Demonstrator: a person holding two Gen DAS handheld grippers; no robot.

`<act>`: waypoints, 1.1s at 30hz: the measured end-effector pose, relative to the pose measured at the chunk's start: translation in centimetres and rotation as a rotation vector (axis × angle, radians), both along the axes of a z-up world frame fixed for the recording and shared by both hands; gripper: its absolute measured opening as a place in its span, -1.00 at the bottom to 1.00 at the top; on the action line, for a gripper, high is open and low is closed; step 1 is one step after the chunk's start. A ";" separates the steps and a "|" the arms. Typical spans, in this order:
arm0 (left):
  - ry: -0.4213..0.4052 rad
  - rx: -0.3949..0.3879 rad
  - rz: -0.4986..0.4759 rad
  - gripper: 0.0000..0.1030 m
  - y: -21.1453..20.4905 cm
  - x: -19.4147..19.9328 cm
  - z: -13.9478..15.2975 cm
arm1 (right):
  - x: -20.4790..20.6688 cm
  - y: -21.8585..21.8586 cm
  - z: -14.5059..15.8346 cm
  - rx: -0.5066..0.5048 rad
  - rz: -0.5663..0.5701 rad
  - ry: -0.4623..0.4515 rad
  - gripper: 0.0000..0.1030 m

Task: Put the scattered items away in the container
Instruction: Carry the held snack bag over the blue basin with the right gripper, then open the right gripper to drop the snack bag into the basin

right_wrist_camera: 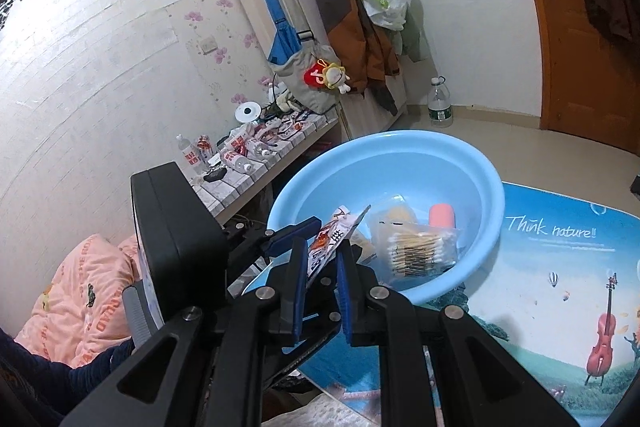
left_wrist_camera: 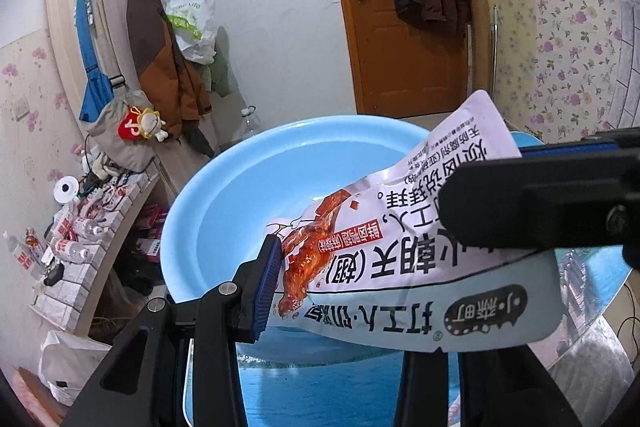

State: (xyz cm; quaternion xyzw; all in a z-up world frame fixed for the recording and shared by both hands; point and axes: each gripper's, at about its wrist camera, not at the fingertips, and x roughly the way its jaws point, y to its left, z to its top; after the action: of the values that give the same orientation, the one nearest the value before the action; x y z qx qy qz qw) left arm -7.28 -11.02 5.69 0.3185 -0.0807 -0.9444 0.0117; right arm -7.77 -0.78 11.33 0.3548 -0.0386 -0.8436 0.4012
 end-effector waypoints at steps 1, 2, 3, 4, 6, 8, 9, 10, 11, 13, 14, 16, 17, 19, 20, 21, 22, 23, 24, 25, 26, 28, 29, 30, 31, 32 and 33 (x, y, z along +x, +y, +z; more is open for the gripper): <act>-0.004 -0.003 -0.001 -0.25 -0.1 -0.2 -0.2 | -0.3 -0.1 -0.2 0.002 -0.002 -0.005 -0.72; -0.007 -0.001 -0.003 -0.25 -0.2 -0.3 -0.4 | -0.5 -0.2 -0.3 0.002 -0.003 -0.007 -0.72; -0.010 0.002 -0.004 -0.25 -0.2 -0.5 -0.5 | -0.8 -0.3 -0.5 0.002 -0.004 -0.011 -0.72; -0.008 0.005 -0.003 -0.24 -0.4 -0.6 -0.5 | -1.1 -0.4 -0.7 0.003 -0.005 -0.014 -0.72; -0.009 0.004 -0.001 -0.24 -0.4 -0.8 -0.6 | -1.6 -0.7 -1.0 0.003 -0.006 -0.018 -0.72; -0.010 0.009 -0.002 -0.23 -0.5 -1.0 -0.7 | -2.0 -0.7 -1.3 0.003 -0.007 -0.024 -0.72; -0.010 0.009 -0.003 -0.23 -0.5 -1.0 -0.7 | -2.2 -0.8 -1.4 0.001 -0.009 -0.027 -0.72; -0.009 0.009 -0.004 -0.22 -0.5 -1.1 -0.8 | -2.5 -0.9 -1.6 0.000 -0.011 -0.031 -0.72; -0.010 0.013 -0.008 -0.18 -0.6 -1.2 -0.8 | -2.8 -1.0 -1.6 0.000 -0.016 -0.034 -0.72; -0.003 0.013 -0.001 -0.05 -0.7 -1.3 -0.8 | -3.3 -1.0 -2.0 0.003 -0.031 -0.042 -0.72; -0.001 0.017 0.003 0.04 -0.8 -1.4 -0.9 | -3.6 -1.0 -2.2 0.000 -0.037 -0.051 -0.72; -0.001 0.027 0.009 0.15 -1.1 -1.6 -0.9 | -4.1 -0.9 -2.5 -0.005 -0.045 -0.063 -0.72; -0.002 0.032 0.014 0.22 -1.2 -1.7 -0.9 | -4.3 -1.0 -2.6 -0.004 -0.050 -0.062 -0.72; -0.004 0.037 0.025 0.33 -1.6 -1.9 -1.0 | -4.6 -1.0 -2.7 -0.007 -0.056 -0.062 -0.68; -0.003 0.039 0.031 0.42 -1.6 -1.9 -1.0 | -4.8 -1.0 -2.8 -0.009 -0.064 -0.066 -0.64; -0.003 0.041 0.038 0.46 -1.8 -2.0 -1.0 | -5.1 -0.9 -3.0 -0.011 -0.079 -0.072 -0.49; -0.004 0.044 0.048 0.61 -2.0 -2.0 -1.0 | -5.1 -0.6 -3.1 -0.012 -0.090 -0.079 -0.33; -0.004 0.047 0.054 0.76 -2.3 -2.1 -1.0 | -5.4 -0.4 -3.3 -0.014 -0.107 -0.089 -0.31; -0.005 0.057 0.057 0.81 -2.6 -2.1 -1.0 | -5.6 -0.2 -3.6 -0.019 -0.119 -0.098 -0.30; -0.008 0.064 0.060 0.85 -2.8 -2.1 -1.1 | -5.7 0.0 -3.7 -0.023 -0.122 -0.106 -0.29; -0.012 0.071 0.059 0.87 -2.9 -2.1 -1.1 | -5.8 0.1 -3.8 -0.029 -0.123 -0.113 -0.28; -0.018 0.079 0.061 0.87 -3.0 -2.1 -1.1 | -5.8 0.1 -3.9 -0.029 -0.127 -0.112 -0.27; -0.017 0.076 0.063 0.87 -3.1 -2.1 -1.0 | -5.7 0.1 -3.9 -0.026 -0.128 -0.109 -0.27; -0.017 0.070 0.065 0.87 -3.1 -2.1 -1.0 | -5.7 0.1 -3.9 -0.025 -0.130 -0.108 -0.27; -0.019 0.067 0.065 0.89 -3.0 -2.1 -0.9 | -5.6 0.1 -3.9 -0.024 -0.131 -0.107 -0.27; -0.026 0.069 0.058 0.97 -3.0 -2.1 -0.9 | -5.5 0.3 -3.9 -0.022 -0.135 -0.108 -0.27; -0.034 0.071 0.052 1.00 -2.9 -2.2 -0.9 | -5.4 0.4 -3.9 -0.020 -0.140 -0.108 -0.27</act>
State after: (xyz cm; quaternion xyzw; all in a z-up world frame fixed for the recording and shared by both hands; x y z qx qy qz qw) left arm -9.44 -13.95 4.83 0.3367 -0.0390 -0.9405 0.0235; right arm -13.22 -0.34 7.47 0.3921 -0.0932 -0.8489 0.3421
